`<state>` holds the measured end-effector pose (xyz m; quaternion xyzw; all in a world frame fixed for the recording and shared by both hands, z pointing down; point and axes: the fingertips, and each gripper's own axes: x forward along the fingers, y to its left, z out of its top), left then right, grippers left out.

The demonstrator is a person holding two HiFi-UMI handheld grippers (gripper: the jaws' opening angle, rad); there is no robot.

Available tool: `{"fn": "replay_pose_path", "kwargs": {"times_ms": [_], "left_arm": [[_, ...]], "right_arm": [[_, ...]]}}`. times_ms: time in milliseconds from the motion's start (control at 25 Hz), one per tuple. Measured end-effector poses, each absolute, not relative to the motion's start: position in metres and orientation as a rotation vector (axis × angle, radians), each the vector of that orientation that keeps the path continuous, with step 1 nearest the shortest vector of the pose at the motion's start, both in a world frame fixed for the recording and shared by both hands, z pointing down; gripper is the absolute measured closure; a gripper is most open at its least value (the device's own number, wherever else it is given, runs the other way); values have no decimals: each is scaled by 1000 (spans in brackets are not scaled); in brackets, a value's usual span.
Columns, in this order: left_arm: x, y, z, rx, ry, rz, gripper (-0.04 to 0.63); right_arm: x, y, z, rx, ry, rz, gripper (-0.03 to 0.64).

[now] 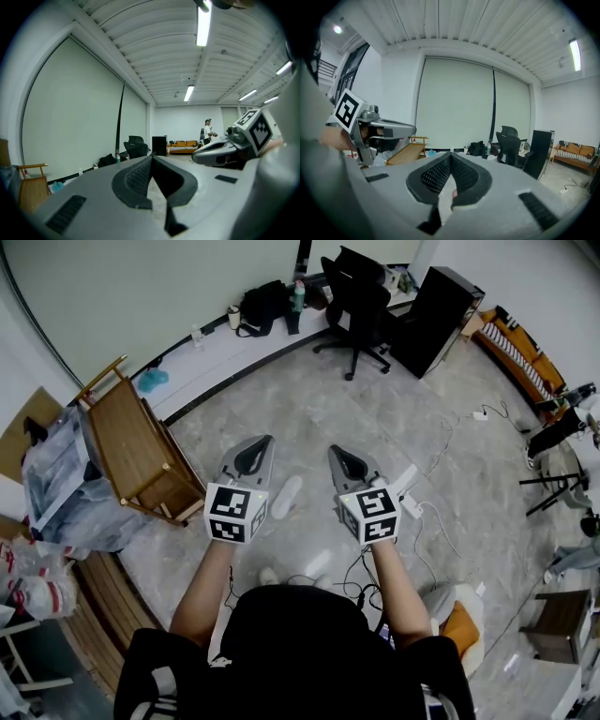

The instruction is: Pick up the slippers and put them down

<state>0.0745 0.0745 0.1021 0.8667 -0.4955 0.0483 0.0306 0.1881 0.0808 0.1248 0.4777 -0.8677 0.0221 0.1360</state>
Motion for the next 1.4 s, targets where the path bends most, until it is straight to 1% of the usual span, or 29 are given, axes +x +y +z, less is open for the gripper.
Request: {"fn": "replay_pose_path", "kwargs": {"times_ms": [120,480,1040,1400], "left_arm": [[83,76,100,2683,-1542,167,589],[104,91,81,2680,-1544,44,589],[113,107,93,2632,-1551,83,589],[107,107,104,2600,-1570,109,589]], "right_arm": [[196,85,121,1380,-2526,57,632],[218,96,118,1372,-2537,59,632],[222,97,110,1374,-2551,31,632],[211,93,107,1358,-2577,28,632]]}}
